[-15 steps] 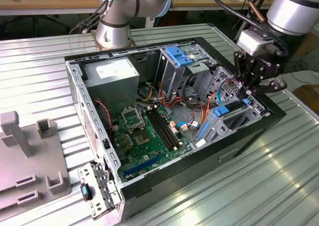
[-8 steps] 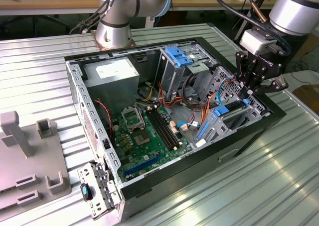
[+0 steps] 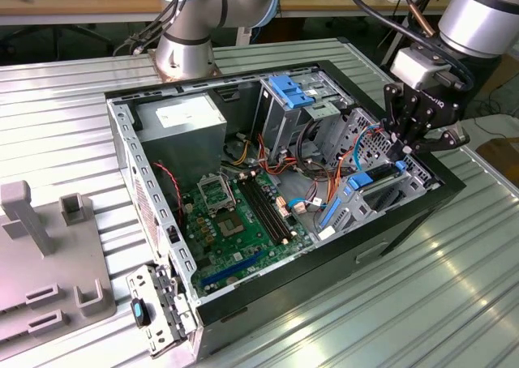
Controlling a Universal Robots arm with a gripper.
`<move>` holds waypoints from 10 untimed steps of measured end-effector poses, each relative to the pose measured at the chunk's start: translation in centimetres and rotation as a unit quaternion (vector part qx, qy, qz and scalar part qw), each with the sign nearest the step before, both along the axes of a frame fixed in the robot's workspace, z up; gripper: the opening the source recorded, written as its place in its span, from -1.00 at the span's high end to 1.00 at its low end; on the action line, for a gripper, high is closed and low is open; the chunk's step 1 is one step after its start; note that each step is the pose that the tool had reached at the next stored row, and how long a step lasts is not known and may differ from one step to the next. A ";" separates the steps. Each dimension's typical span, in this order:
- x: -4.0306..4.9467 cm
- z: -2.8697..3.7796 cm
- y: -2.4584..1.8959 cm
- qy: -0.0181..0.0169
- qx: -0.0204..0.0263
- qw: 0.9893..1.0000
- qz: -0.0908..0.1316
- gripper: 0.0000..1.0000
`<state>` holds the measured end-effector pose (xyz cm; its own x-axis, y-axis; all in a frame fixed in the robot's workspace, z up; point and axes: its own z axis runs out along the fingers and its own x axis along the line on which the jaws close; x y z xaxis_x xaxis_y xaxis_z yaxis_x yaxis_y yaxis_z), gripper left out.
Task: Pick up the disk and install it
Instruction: 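Insert the first disk wire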
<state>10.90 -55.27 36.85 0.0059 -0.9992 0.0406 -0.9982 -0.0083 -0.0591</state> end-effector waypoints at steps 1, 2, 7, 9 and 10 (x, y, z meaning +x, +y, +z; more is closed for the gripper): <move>0.02 0.00 0.00 0.000 0.000 1.000 0.000 0.79; 0.12 0.00 -0.01 0.000 0.000 1.000 0.000 0.79; 0.93 0.00 0.00 0.000 0.000 1.000 0.000 0.79; 1.13 0.00 0.00 0.000 0.000 1.000 0.000 0.79; 1.18 0.00 0.00 0.000 0.000 1.000 0.000 0.79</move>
<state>12.08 -55.26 36.84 0.0058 -0.9992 0.0406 -0.9982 -0.0082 -0.0590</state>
